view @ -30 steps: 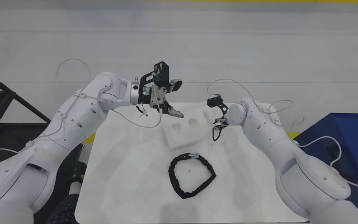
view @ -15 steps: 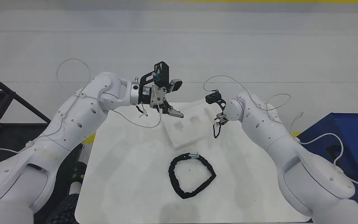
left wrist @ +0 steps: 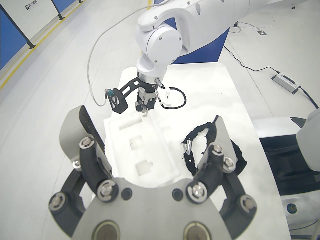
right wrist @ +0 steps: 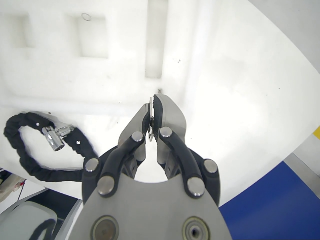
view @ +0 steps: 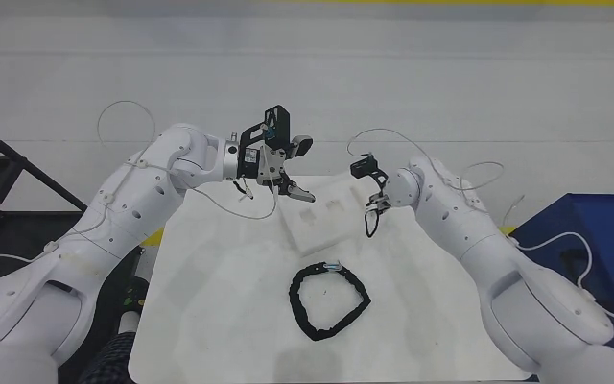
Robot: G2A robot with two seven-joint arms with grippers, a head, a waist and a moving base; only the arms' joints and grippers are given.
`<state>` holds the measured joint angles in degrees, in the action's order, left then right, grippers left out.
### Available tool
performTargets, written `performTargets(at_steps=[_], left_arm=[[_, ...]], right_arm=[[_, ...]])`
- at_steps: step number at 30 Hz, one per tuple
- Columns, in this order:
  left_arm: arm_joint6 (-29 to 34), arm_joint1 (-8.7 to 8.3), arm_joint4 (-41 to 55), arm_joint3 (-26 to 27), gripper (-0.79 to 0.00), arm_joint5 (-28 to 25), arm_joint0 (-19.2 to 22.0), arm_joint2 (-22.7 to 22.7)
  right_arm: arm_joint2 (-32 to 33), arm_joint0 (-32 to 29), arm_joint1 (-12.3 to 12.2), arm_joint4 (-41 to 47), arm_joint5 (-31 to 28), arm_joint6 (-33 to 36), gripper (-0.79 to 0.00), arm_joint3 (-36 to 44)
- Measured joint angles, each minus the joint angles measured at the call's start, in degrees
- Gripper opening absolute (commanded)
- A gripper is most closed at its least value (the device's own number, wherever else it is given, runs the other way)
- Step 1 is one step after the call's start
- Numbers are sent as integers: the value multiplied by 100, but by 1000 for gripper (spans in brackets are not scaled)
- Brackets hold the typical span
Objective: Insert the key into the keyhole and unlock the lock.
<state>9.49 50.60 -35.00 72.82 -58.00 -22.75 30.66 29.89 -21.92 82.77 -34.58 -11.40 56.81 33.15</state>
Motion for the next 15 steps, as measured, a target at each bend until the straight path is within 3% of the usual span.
performTargets(at_steps=[6,15], left_arm=[[0,0,0,0,0,0,0,0],[0,0,0,0,0,0,0,0]], right_arm=[[492,-94,-276,341,-543,73,-785,554],[1660,-983,-945,967,-879,779,-785,2459]])
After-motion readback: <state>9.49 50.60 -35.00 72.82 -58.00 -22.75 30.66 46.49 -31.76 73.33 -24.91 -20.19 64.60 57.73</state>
